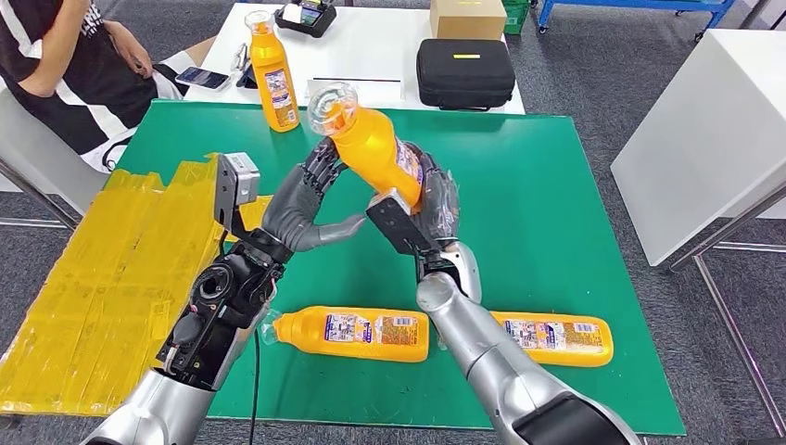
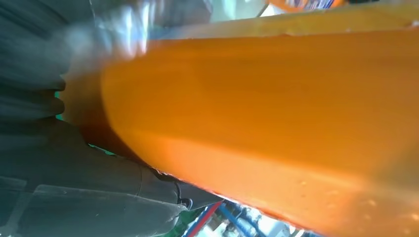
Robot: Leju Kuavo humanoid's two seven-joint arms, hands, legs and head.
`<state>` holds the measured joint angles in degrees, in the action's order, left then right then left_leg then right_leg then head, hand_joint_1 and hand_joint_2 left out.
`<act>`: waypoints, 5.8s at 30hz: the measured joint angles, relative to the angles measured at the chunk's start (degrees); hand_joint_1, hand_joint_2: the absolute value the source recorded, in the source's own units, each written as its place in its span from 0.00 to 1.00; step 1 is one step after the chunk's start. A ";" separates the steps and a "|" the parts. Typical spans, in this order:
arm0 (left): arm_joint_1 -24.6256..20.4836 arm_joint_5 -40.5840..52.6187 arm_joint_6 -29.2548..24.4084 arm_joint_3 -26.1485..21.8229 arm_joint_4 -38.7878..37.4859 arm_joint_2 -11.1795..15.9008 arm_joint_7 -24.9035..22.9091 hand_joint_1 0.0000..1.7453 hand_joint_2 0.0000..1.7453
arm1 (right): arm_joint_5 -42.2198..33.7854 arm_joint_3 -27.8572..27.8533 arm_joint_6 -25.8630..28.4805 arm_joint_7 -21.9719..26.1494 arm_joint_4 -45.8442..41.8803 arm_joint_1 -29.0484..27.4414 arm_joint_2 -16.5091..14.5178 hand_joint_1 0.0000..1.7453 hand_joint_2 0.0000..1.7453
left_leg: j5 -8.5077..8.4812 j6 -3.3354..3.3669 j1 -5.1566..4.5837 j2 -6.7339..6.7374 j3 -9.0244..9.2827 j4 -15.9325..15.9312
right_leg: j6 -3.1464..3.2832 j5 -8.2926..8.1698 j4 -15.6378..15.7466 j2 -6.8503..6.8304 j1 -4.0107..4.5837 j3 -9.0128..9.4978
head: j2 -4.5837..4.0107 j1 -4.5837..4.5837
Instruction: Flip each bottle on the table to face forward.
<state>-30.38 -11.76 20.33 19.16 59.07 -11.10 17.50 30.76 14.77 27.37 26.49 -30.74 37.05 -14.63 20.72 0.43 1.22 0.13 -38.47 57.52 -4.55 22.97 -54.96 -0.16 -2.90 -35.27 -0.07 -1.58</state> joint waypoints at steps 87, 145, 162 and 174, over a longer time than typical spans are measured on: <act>-9.17 69.58 -59.14 -8.90 -22.21 12.06 -9.46 1.00 1.00 | -1.69 13.55 -13.59 -2.68 -46.47 -25.37 9.24 0.00 1.00 | -0.07 -0.22 0.11 0.36 -0.14 -0.02 | 0.22 -0.10 -0.05 0.20 0.07 -0.34 | 0.00 -0.03; -9.62 83.87 -48.60 -13.96 -40.07 17.45 -10.82 0.00 0.00 | 31.17 10.70 -21.71 -12.64 -48.04 -28.12 20.44 0.00 1.00 | -0.06 -0.22 0.09 0.29 -0.18 -0.01 | 0.21 -0.10 -0.04 0.14 0.06 -0.37 | 0.00 -0.03; -14.29 56.77 -28.71 -25.34 -28.67 10.36 11.87 0.00 1.00 | 39.48 14.07 -25.02 -13.59 -46.17 -30.74 22.57 0.00 0.50 | -0.05 -0.22 0.09 0.32 -0.18 -0.01 | 0.22 -0.11 -0.05 0.19 0.06 -0.37 | 0.00 -0.04; -14.48 45.39 -21.47 -22.32 -24.63 7.65 13.31 0.00 1.00 | 40.74 15.78 -29.60 -14.79 -41.05 -30.51 22.81 0.00 1.00 | -0.06 -0.22 0.08 0.30 -0.19 -0.01 | 0.21 -0.12 -0.05 0.16 0.06 -0.32 | 0.00 -0.04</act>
<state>-44.86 33.62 -1.13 -3.16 34.44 -3.45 30.81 71.50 30.55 -2.23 11.69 -71.79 6.55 8.18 20.66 0.21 1.30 0.42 -38.66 57.51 -4.35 22.85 -55.01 0.00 -2.84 -35.59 -0.07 -1.62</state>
